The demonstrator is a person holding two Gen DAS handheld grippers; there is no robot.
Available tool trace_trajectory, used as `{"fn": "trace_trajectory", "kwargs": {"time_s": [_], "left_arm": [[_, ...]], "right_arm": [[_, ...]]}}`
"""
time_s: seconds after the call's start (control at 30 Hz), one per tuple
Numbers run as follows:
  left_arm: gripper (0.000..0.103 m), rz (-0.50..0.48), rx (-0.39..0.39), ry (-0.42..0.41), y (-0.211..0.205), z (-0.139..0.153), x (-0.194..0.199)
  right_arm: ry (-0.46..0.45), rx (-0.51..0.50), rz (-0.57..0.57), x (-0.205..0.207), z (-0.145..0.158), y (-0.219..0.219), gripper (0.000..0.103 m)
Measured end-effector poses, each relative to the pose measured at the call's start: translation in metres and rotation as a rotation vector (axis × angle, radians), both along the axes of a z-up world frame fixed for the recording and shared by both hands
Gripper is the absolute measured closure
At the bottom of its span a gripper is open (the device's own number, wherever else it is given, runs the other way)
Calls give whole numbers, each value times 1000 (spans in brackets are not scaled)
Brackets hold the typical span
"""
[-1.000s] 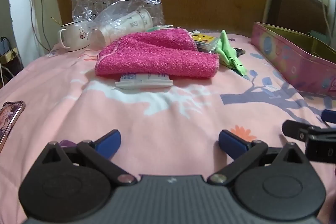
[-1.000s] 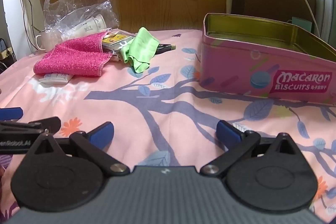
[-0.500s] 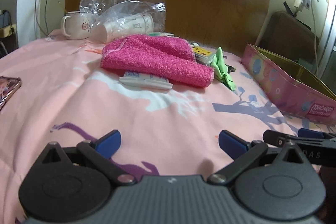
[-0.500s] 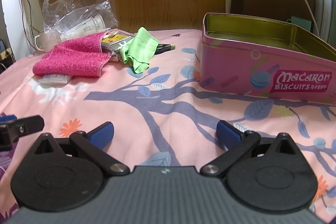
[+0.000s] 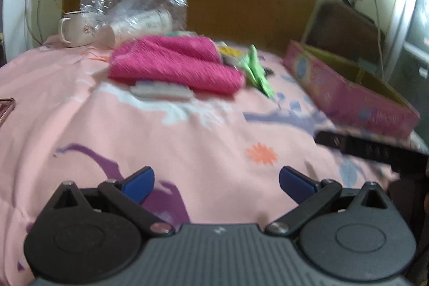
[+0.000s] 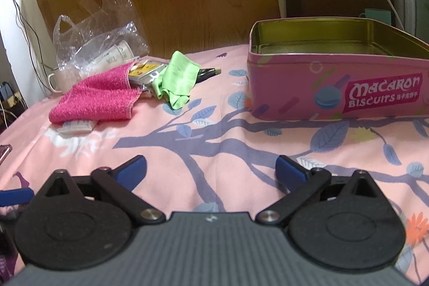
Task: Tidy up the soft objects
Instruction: 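Move the right tool toward the pink towel, then grasp the pink towel edge with the right gripper and lift it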
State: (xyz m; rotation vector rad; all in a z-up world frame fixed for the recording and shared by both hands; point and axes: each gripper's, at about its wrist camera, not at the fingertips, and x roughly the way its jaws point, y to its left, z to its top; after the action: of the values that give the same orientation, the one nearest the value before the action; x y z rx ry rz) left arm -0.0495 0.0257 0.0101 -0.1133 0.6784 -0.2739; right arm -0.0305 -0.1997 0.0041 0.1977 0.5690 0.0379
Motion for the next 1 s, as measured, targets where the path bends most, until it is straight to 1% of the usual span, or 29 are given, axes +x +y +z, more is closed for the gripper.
{"fn": "trace_trajectory", "kwargs": {"time_s": [0.03,0.07,0.13,0.2,0.27,0.3,0.33,0.37,0.43,0.5,0.63,0.73,0.8,0.83,0.9,1.0], "left_arm": [[0,25,-10,-19,5,2,3],[0,62,-4,-56,11,6,3],[0,145,27,-168,21,16,3],[0,180,63,-256,30,25,8],[0,219,99,-297,39,27,20],[0,243,105,-301,44,26,27],[0,263,106,-294,49,25,35],[0,282,103,-279,53,22,43],[0,310,85,-238,60,16,57],[0,328,61,-216,64,13,61],[0,350,35,-281,68,12,49],[0,361,32,-312,69,14,42],[0,354,41,-321,66,16,42],[0,347,46,-323,64,17,42],[0,343,51,-324,62,17,41],[0,345,43,-319,64,16,42]], "right_arm": [[-3,-1,5,0,1,0,10],[-6,-4,13,1,2,1,13],[-23,-43,54,4,5,8,30],[-44,-107,108,11,10,20,37],[-67,-148,177,21,17,35,44],[-82,-170,219,26,20,44,50],[-99,-193,257,31,23,53,53],[-118,-223,295,38,26,64,53],[-137,-262,344,52,29,81,58],[-145,-265,390,68,32,94,58],[-126,-287,456,97,29,115,57],[-69,-285,502,117,18,125,56],[-34,-255,503,121,12,126,57],[-23,-226,504,121,13,124,69],[5,-170,521,117,16,118,96],[-30,-173,491,96,22,107,96]]}}
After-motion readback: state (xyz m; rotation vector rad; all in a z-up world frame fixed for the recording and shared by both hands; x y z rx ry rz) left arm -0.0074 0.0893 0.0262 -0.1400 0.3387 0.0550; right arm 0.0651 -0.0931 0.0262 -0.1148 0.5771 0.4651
